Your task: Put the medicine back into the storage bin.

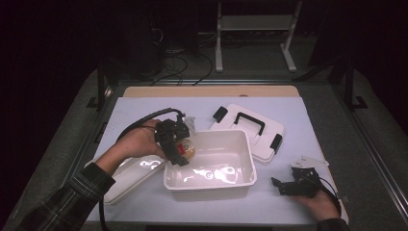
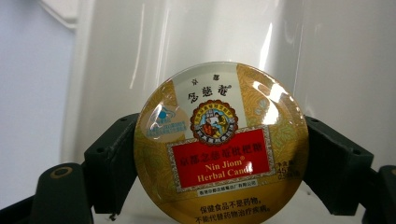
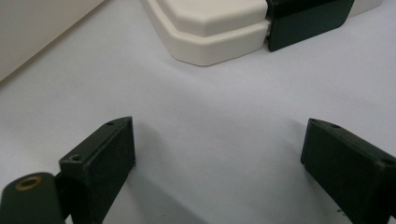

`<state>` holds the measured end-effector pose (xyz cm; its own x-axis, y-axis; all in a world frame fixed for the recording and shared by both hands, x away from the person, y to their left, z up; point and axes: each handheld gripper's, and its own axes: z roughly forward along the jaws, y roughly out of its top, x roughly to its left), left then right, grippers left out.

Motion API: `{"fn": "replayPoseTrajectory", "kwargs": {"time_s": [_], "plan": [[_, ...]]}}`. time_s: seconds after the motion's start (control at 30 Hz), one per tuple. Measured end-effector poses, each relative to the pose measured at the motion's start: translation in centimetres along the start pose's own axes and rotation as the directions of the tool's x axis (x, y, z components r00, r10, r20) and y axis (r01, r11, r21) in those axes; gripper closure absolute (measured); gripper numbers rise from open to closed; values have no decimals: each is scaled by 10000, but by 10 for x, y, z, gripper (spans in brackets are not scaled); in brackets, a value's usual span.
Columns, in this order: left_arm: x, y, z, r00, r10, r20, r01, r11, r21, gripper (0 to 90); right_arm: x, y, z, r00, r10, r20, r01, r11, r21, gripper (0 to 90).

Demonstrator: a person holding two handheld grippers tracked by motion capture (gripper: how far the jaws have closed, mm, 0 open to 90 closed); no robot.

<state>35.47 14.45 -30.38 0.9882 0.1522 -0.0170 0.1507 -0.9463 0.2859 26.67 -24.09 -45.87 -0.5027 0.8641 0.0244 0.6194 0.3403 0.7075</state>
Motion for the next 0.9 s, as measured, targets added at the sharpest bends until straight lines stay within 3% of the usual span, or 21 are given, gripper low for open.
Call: {"fn": "replayPoseTrajectory", "kwargs": {"time_s": [0.3,0.57,0.9], "plan": [[-4,-1,22,9998,170,52,-171,9996,213,196,0,0,0,10000,13,-4,-13,10000,-4,93],[-4,-5,30,9995,317,79,-320,9989,350,196,0,0,0,10000,18,-8,-18,10000,-7,94],[-4,-10,35,9998,208,80,-211,9991,372,195,0,0,0,10000,9,0,-9,10000,-12,94]]}}
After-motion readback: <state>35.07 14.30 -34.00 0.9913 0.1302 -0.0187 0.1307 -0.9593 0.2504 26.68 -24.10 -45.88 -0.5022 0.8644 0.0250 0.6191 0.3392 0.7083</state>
